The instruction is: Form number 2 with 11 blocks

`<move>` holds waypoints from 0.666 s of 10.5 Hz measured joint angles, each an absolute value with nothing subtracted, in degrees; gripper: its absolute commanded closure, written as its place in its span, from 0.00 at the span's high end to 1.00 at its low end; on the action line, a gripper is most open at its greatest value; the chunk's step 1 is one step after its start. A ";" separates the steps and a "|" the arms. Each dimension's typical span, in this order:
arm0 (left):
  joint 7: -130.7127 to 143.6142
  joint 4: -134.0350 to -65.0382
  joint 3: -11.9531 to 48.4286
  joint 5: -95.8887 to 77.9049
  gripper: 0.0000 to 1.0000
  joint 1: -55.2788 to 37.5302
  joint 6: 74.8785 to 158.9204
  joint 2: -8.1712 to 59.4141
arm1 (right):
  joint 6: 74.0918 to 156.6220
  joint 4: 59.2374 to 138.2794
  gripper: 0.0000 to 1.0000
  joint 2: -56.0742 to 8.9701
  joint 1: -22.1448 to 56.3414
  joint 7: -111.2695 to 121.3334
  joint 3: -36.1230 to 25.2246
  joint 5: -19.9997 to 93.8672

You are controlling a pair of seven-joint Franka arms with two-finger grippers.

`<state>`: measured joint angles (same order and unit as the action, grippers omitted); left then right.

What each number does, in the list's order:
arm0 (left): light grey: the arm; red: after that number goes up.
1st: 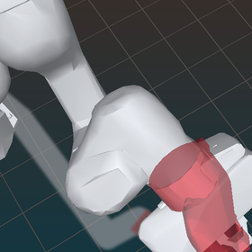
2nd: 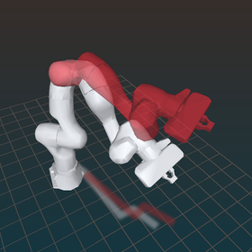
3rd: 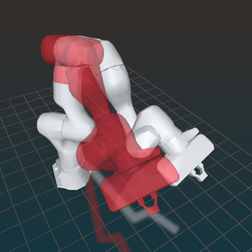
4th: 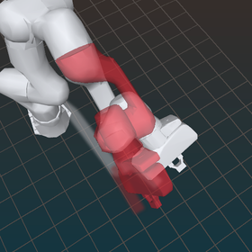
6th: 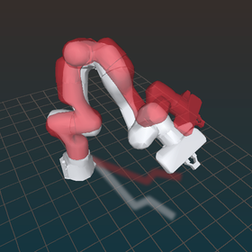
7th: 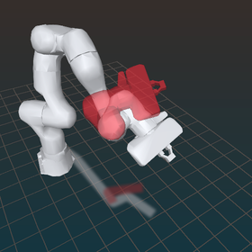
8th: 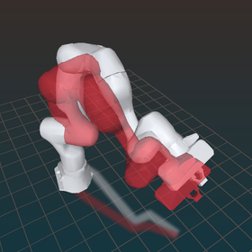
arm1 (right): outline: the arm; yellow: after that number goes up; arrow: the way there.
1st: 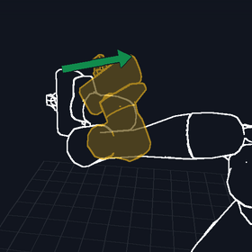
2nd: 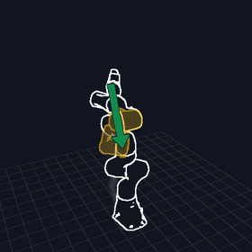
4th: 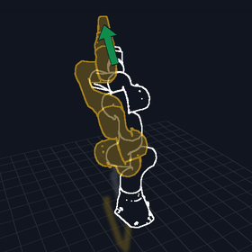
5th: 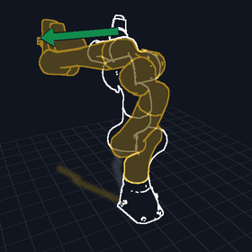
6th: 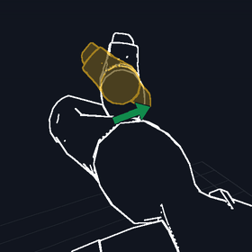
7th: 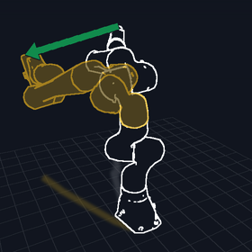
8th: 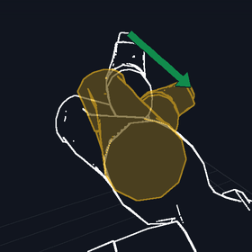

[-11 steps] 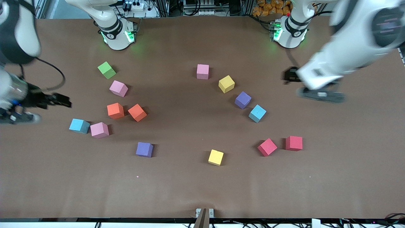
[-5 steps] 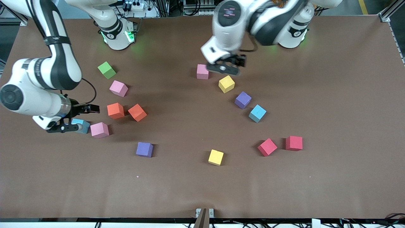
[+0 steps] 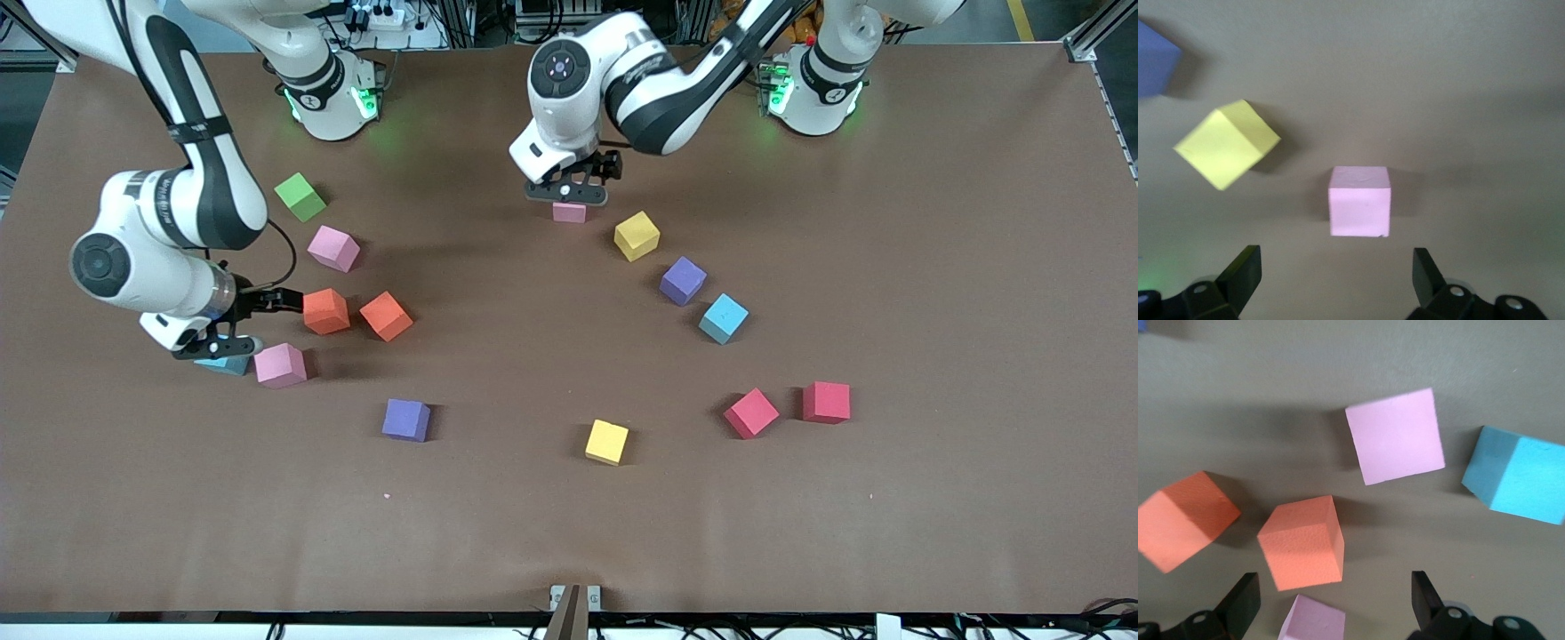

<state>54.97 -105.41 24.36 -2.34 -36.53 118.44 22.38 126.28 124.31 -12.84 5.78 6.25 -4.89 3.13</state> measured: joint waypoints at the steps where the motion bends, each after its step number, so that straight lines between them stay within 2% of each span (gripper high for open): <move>1: 58.04 -106.21 24.50 -2.23 1.00 -37.26 119.92 23.60 | 128.57 126.15 1.00 -12.84 6.36 6.45 -4.78 3.13; 7: 65.44 -106.71 24.54 -1.85 1.00 -38.98 123.56 28.59 | 134.86 129.13 1.00 -14.47 10.64 7.36 -4.61 3.13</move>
